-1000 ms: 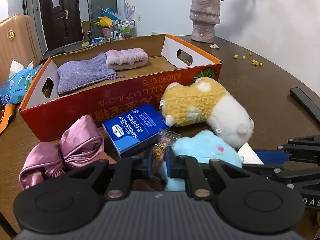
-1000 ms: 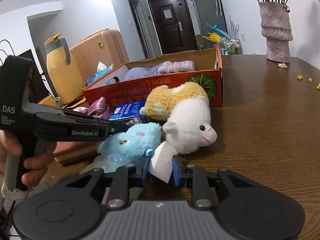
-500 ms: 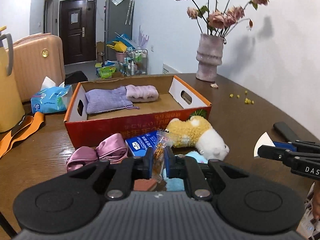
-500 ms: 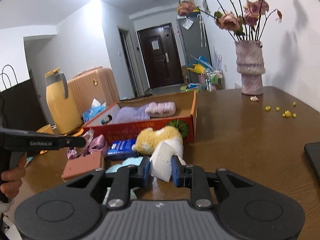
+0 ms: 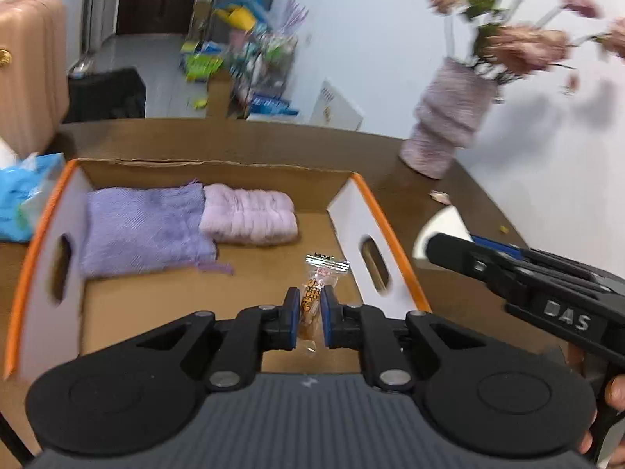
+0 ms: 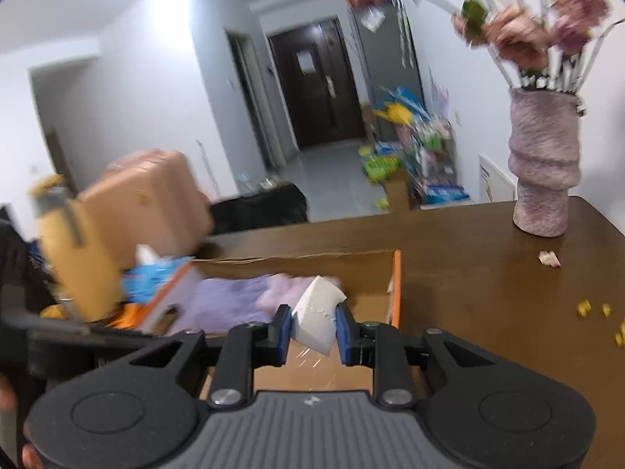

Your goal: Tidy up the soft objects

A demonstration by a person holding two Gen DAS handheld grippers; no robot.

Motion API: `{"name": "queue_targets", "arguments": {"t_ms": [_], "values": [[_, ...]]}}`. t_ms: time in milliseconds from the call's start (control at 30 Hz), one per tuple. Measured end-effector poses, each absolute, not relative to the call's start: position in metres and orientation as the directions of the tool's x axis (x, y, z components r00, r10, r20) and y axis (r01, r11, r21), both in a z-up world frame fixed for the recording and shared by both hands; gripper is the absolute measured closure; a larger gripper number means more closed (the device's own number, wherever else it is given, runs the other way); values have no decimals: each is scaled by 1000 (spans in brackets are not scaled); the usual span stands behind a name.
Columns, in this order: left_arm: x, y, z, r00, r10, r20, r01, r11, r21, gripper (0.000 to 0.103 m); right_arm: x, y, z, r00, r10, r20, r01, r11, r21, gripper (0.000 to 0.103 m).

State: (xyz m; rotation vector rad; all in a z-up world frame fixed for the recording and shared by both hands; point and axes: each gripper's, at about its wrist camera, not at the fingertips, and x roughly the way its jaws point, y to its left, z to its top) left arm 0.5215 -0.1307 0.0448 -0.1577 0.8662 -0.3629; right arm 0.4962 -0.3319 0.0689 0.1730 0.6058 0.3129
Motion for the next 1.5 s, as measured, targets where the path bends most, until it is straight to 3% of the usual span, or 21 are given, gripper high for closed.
{"name": "queue_targets", "arguments": {"t_ms": [200,233,267,300,600,767,833,900,1000,1267,1500], "values": [[593,-146,7,567,-363,-739,167,930,-328,87,600,-311,39,730,255,-634,-177,967,186,71],[599,-145,2,561,-384,-734,165,920,-355,83,609,-309,33,728,235,-644,-167,972,166,69],[604,-144,-2,550,-400,-733,172,913,-370,68,618,-308,29,727,219,-651,-153,976,158,64],[608,-142,-4,549,-408,-730,171,909,-381,61,625,-308,25,724,213,-656,-146,977,157,61],[601,-112,26,635,-328,-700,178,943,-280,61,622,-311,37,753,193,-629,-148,981,124,60],[569,-84,64,704,-223,-674,147,975,-169,59,586,-316,73,769,186,-612,-171,982,83,57],[549,-71,83,734,-170,-658,130,985,-109,56,564,-318,92,784,183,-594,-178,982,67,50],[525,-56,101,765,-115,-633,102,993,-57,45,537,-319,113,805,179,-566,-185,982,47,46],[489,-36,125,799,-69,-597,68,997,-24,39,500,-320,137,826,183,-533,-196,980,33,42],[396,-16,159,851,-49,-523,64,998,10,29,414,-311,161,846,212,-490,-231,973,22,38],[288,-10,136,916,-73,-394,107,992,65,22,310,-306,140,889,268,-372,-271,961,43,31]]}}
